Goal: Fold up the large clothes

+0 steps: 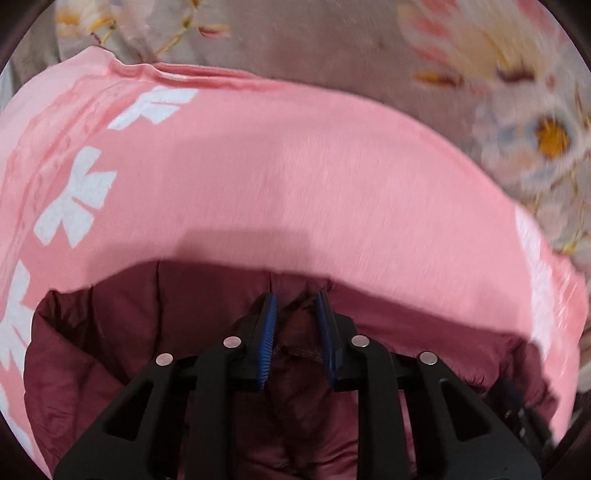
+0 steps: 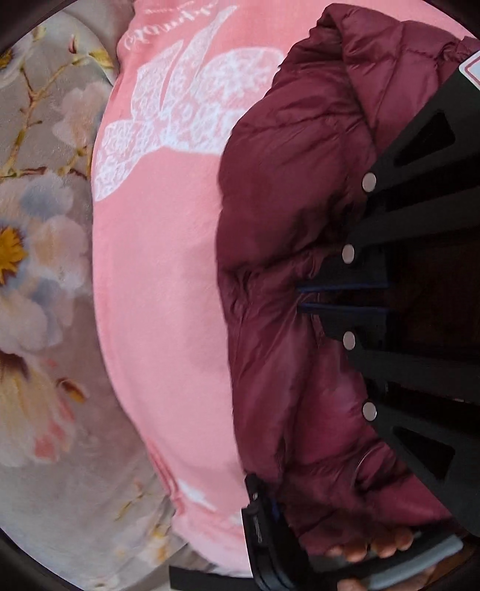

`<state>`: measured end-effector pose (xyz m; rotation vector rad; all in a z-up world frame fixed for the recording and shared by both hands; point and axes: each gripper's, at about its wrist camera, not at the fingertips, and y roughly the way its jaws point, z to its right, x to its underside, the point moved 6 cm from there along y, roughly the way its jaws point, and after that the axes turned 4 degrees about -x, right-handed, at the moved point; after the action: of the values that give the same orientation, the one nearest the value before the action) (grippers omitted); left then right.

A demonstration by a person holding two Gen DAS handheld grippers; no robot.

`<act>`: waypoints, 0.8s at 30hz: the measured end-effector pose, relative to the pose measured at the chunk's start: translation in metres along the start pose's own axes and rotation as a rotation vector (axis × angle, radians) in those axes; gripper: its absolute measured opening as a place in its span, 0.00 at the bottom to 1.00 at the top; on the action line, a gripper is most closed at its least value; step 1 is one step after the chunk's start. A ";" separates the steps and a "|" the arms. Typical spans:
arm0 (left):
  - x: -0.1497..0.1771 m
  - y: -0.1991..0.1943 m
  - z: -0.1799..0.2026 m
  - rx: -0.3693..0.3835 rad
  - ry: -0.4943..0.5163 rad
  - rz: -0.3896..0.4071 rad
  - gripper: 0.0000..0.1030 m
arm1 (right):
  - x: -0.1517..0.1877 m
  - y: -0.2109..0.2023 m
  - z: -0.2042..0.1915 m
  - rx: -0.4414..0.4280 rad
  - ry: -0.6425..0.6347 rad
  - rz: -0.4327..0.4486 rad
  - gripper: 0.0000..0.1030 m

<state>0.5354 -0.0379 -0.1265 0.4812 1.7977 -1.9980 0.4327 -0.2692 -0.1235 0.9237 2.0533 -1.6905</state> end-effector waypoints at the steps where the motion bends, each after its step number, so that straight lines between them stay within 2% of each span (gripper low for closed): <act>1: 0.005 0.002 0.000 -0.016 0.021 0.005 0.21 | 0.000 0.001 0.001 -0.001 0.002 0.000 0.00; 4: 0.017 0.006 0.004 -0.072 0.100 0.057 0.21 | -0.002 -0.005 0.002 0.013 0.008 0.013 0.01; 8: 0.021 0.006 0.005 -0.096 0.124 0.111 0.21 | -0.017 -0.033 -0.010 -0.024 0.035 0.135 0.02; 12: 0.024 0.007 0.002 -0.070 0.107 0.137 0.21 | -0.015 -0.004 -0.013 0.070 -0.028 0.056 0.02; 14: 0.024 0.007 0.000 -0.053 0.096 0.142 0.21 | -0.005 0.011 -0.007 0.068 -0.017 0.015 0.01; 24: 0.024 0.008 0.002 -0.058 0.102 0.156 0.21 | -0.002 0.015 -0.008 0.086 -0.033 0.055 0.00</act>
<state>0.5186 -0.0423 -0.1453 0.6943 1.8122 -1.8407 0.4455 -0.2608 -0.1314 0.9634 1.9296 -1.7655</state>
